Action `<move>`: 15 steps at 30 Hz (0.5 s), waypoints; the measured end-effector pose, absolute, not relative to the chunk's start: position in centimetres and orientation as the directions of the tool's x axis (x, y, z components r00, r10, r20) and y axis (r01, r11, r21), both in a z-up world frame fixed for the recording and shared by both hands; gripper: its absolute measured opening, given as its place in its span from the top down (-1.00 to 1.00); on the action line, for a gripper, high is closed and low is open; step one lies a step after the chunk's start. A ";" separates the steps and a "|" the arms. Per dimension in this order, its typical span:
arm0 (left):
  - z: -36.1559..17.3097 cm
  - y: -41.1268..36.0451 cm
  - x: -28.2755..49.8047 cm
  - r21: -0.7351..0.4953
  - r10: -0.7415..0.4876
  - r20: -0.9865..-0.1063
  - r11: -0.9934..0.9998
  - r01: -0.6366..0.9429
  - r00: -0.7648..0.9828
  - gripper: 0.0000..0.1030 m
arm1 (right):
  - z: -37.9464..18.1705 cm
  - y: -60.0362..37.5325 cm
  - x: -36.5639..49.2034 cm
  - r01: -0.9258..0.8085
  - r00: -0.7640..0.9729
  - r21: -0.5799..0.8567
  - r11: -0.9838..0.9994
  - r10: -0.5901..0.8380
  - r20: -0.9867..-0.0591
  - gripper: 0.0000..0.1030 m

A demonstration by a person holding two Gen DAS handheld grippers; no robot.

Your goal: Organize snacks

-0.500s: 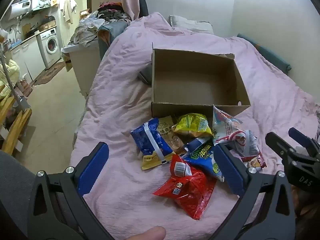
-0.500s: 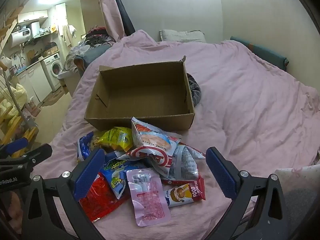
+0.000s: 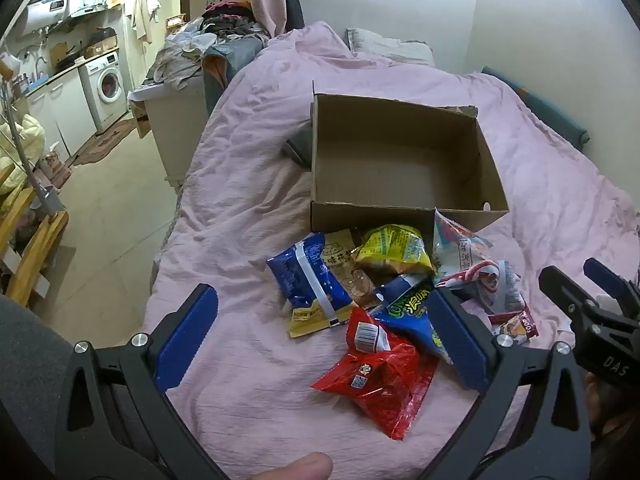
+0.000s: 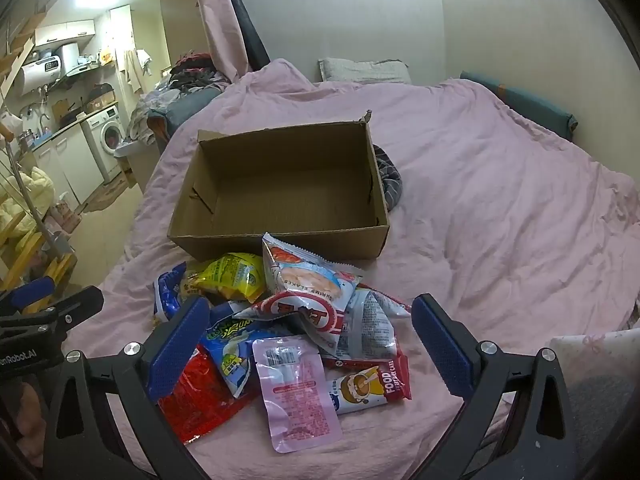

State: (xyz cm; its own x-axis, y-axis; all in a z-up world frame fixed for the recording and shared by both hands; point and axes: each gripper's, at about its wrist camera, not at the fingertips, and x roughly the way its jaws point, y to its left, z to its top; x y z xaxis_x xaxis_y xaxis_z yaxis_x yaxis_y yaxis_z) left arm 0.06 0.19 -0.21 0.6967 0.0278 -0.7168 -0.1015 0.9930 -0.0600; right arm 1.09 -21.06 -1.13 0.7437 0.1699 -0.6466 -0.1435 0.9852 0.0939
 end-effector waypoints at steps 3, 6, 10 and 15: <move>-0.3 0.3 0.0 -0.065 0.024 -0.715 0.993 -0.101 0.699 -1.00 | -1.2 -21.0 1.0 -0.147 0.746 0.095 0.985 0.174 -0.643 -1.00; -0.2 0.2 0.1 -0.063 0.025 -0.716 0.993 -0.100 0.698 -1.00 | -1.2 -21.0 1.0 -0.148 0.746 0.094 0.985 0.173 -0.643 -1.00; -0.2 0.3 0.1 -0.064 0.025 -0.717 0.993 -0.101 0.697 -1.00 | -1.2 -21.0 1.0 -0.147 0.746 0.095 0.985 0.174 -0.643 -1.00; -0.3 0.3 0.1 -0.064 0.025 -0.716 0.993 -0.101 0.697 -1.00 | -1.2 -21.0 1.0 -0.148 0.745 0.095 0.984 0.174 -0.644 -1.00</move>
State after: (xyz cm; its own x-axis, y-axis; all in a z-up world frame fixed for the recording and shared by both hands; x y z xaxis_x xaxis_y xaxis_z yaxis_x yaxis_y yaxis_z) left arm 0.05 0.28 -0.26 0.6974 0.0248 -0.7163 -0.1008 0.9929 -0.0637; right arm 1.04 -21.02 -1.16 0.7452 0.1739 -0.6437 -0.1475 0.9845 0.0951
